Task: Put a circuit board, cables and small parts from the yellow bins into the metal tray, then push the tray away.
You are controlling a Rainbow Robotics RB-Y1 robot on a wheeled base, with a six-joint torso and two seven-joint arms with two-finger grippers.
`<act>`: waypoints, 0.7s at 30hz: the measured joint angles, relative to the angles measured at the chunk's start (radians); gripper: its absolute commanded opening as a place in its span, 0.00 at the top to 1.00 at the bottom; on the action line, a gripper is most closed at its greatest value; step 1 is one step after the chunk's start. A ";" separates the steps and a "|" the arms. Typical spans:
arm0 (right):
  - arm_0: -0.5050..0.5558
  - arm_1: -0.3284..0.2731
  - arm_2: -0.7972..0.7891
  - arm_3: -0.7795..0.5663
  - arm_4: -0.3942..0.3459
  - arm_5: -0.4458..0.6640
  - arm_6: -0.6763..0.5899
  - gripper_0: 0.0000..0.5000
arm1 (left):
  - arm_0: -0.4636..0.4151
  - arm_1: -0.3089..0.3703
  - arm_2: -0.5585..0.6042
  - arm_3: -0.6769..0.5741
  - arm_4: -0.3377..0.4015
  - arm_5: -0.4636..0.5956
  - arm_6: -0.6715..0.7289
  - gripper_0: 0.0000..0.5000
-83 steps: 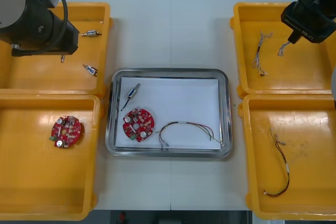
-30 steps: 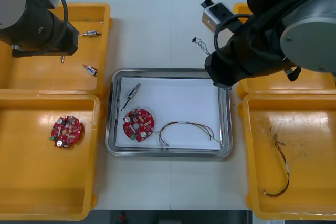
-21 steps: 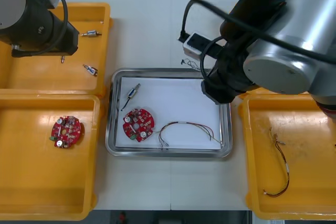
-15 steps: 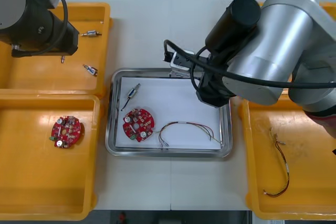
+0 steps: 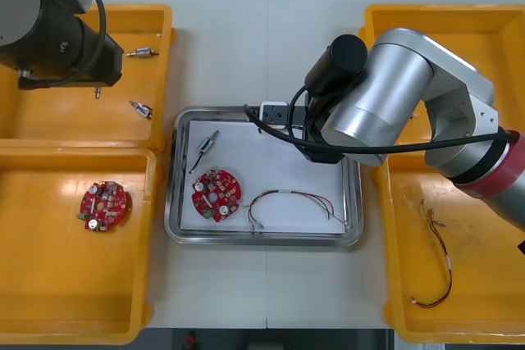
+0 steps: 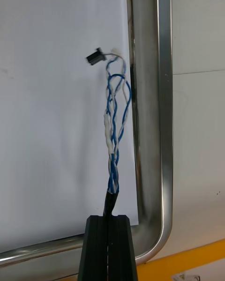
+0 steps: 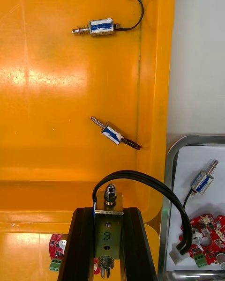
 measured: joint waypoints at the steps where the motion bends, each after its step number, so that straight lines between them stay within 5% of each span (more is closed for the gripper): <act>1: 0.000 0.000 0.006 0.012 0.000 -0.016 0.034 1.00 | 0.000 0.000 0.000 0.000 0.000 0.000 0.000 1.00; 4: 0.000 0.001 0.023 0.043 0.001 -0.055 0.120 1.00 | 0.000 0.000 0.000 0.000 -0.002 0.000 0.000 0.99; 21: 0.000 0.003 0.107 0.142 -0.007 -0.171 0.123 1.00 | 0.000 0.000 0.000 0.000 -0.003 0.000 0.000 1.00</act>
